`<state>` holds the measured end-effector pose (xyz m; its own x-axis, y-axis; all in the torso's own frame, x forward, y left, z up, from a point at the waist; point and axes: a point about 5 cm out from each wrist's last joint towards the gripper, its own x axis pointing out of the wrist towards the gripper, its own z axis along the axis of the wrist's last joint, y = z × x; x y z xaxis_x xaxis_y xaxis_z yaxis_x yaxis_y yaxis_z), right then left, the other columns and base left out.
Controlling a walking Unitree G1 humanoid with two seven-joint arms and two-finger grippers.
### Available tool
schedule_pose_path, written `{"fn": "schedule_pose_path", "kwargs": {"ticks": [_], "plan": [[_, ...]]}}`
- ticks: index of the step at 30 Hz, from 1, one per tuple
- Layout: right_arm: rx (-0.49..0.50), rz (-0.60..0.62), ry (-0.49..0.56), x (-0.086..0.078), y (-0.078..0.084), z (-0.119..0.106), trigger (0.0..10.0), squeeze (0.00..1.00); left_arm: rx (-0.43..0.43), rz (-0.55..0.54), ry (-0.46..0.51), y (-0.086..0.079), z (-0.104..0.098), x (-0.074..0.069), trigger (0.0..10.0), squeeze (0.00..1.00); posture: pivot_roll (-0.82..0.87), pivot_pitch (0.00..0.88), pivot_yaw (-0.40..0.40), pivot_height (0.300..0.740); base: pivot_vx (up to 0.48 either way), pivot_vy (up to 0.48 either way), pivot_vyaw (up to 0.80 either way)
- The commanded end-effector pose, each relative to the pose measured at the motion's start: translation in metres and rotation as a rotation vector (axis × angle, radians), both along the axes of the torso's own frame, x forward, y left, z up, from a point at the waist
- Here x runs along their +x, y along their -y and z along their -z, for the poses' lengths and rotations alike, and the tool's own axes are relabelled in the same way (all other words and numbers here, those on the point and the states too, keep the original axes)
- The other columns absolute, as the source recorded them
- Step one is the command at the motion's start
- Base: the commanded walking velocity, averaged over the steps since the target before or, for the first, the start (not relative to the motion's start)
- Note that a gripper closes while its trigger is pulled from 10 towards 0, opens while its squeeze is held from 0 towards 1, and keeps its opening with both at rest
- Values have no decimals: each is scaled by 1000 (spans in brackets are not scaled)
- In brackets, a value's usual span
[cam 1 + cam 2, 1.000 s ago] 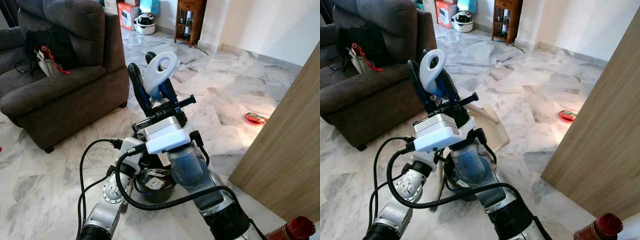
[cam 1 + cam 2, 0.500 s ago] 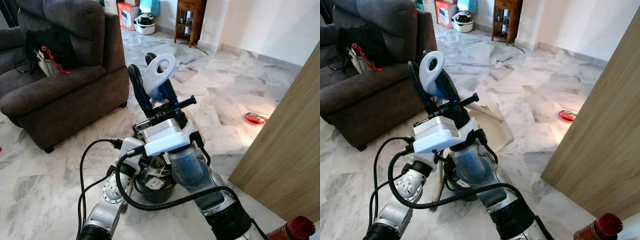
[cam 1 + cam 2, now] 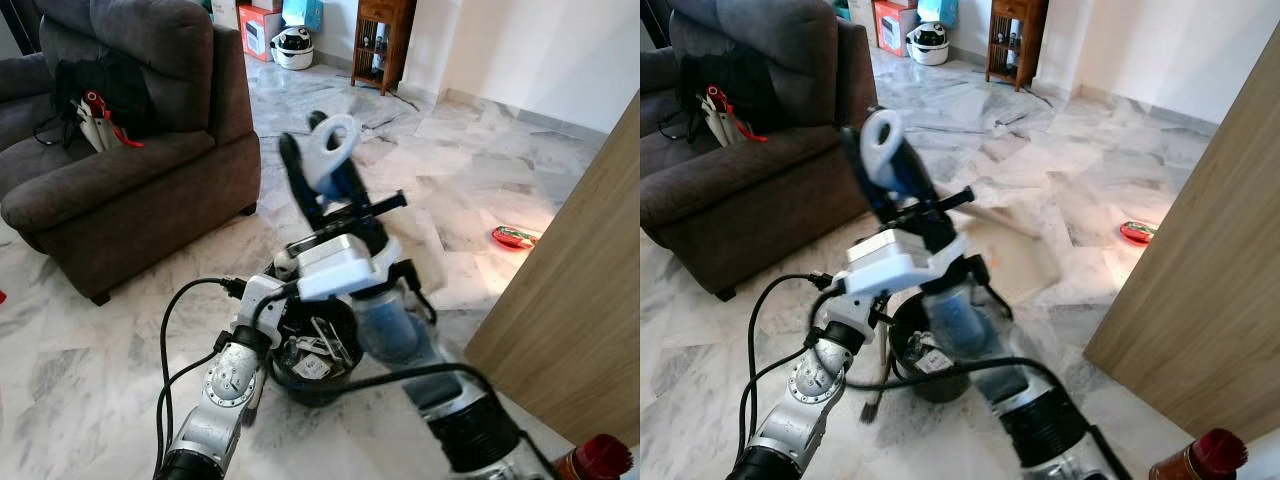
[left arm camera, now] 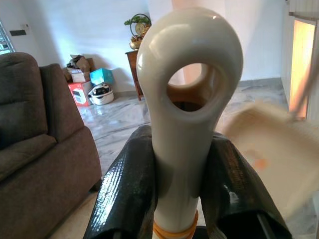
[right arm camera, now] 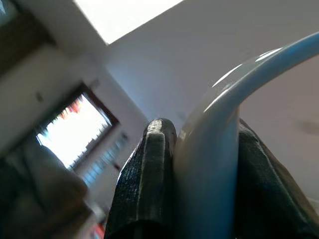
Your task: Sweep floor
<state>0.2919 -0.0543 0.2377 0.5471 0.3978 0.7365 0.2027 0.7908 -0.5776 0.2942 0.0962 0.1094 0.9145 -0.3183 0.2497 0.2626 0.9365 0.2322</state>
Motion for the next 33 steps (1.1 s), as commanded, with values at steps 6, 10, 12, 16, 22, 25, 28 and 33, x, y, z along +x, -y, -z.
{"fn": "schedule_pose_path", "kwargs": {"ticks": [6, 10, 12, 16, 22, 25, 28, 33], "plan": [[-103, 226, -67, 25, 45, 23, 10000, 0, -8, 43, 73, 8, -15, 1, 10000, 0, 22, 0, -14, 740, 0, 0, 0], [-114, 295, -128, 30, 62, 38, 10000, 0, -7, 43, 72, 7, -15, 1, 10000, 0, 24, 0, -14, 740, 0, 0, 0], [-119, 317, -171, 32, 70, 47, 10000, 0, -7, 42, 72, 7, -15, 1, 10000, 0, 23, 0, -14, 740, 0, 0, 0], [-117, 405, -232, 32, 92, 68, 10000, 0, -7, 46, 68, 7, -14, 0, 10000, 0, 24, 0, -13, 740, 0, 0, 0], [-75, 435, -291, 30, 106, 78, 10000, 0, -5, 47, 67, 6, -14, -1, 10000, 0, 23, 0, -8, 740, 0, 0, 0], [185, 414, -399, 30, 120, 79, 10000, 0, -4, 47, 65, 5, -14, -1, 10000, 0, 22, 0, -8, 740, 0, 0, 0], [128, 457, -370, 30, 125, 80, 10000, 0, -4, 48, 64, 5, -13, -1, 10000, 0, 22, 0, -8, 740, 0, 0, 0], [113, 463, -403, 30, 130, 86, 10000, 0, -6, 48, 64, 5, -13, -2, 10000, 0, 21, 0, -8, 740, 0, 0, 0]]}}
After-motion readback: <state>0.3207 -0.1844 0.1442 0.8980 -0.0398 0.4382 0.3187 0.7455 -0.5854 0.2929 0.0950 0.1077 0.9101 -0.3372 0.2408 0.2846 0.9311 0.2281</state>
